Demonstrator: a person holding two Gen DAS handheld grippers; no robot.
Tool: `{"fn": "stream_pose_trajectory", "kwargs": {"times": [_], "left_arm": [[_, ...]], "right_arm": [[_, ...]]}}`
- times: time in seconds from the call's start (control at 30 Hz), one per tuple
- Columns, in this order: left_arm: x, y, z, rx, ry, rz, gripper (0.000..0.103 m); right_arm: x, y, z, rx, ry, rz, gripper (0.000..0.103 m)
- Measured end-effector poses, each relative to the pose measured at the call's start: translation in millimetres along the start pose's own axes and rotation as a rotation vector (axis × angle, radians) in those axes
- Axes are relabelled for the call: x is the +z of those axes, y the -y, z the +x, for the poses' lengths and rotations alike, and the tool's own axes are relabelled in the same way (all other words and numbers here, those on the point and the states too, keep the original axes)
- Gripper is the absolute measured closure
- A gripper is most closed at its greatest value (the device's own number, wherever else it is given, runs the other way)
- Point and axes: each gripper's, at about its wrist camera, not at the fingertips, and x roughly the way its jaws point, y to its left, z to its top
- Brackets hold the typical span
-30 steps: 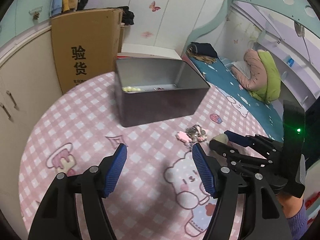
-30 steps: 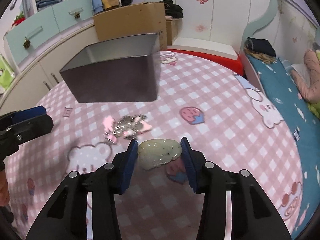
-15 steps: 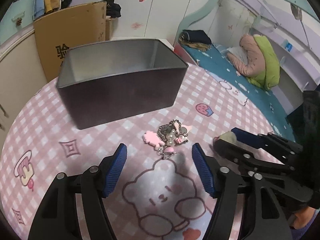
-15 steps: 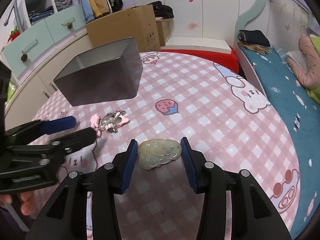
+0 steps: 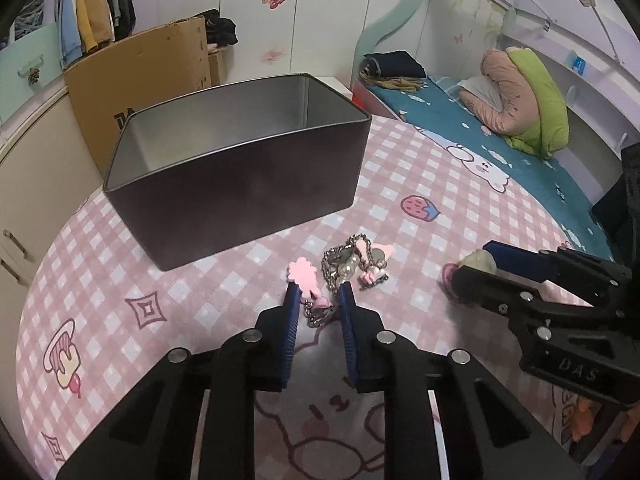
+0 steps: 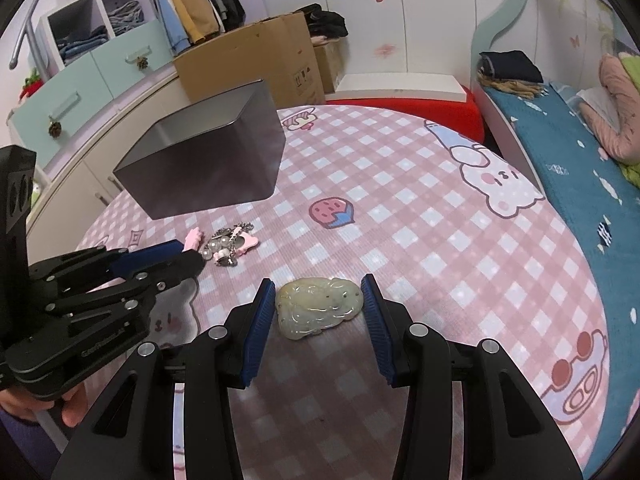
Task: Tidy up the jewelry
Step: 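Carry the charms and jade pendant into the grey box and open both tools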
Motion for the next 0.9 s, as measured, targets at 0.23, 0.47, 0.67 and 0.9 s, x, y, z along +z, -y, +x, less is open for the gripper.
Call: {"fn": "stream_pose_trajectory", "kwargs": {"times": [0.23,0.47,0.67,0.9], "left_arm": [[-10,-8,-10,-0.041,-0.007,-0.014,0.089],[-13,-18,-32,-0.087,0.026,-0.033,0.089],[-3,-25,-64,-0.140,0.091,-0.045,0.089],[34,-47,-100,-0.241,0.196,-0.084,0.089]], "right_arm": [[-4,0,-4,-0.012,0.004,0.008,0.059],[-7,-11,-14,-0.008,0.021,0.007,0.059],[8,-24,-29,-0.001,0.061,-0.004,0.059],[41,-40,-46,0.016,0.115,-0.031,0.059]]}}
